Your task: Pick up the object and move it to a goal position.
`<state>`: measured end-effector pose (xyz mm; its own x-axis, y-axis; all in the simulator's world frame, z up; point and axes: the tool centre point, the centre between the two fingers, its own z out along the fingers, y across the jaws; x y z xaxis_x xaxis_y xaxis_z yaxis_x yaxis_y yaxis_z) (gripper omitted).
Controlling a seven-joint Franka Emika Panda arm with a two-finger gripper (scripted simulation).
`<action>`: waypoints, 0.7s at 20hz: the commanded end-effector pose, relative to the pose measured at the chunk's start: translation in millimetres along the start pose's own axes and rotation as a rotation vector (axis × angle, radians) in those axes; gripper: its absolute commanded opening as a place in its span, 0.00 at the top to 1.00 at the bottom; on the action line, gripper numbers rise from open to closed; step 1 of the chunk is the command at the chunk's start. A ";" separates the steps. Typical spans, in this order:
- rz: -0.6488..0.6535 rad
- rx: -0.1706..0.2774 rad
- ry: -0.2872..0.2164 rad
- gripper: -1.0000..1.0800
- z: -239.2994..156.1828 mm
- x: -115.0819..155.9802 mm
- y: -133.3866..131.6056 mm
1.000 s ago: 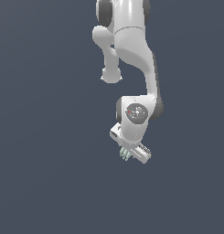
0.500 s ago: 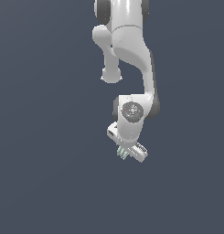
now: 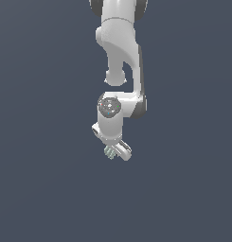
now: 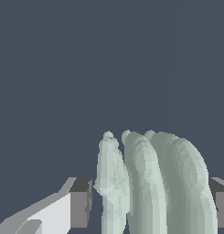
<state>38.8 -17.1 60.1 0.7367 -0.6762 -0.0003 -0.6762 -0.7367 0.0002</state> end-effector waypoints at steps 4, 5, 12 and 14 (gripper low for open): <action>0.000 0.000 0.000 1.00 -8.0 25.6 51.1; 0.000 0.000 0.000 1.00 -9.2 29.7 58.7; 0.000 0.000 0.000 1.00 -14.3 47.5 91.2; 0.000 0.000 0.000 1.00 -14.7 49.3 93.5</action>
<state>12.3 -117.2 74.3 0.7349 -0.6782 0.0003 -0.6782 -0.7349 0.0004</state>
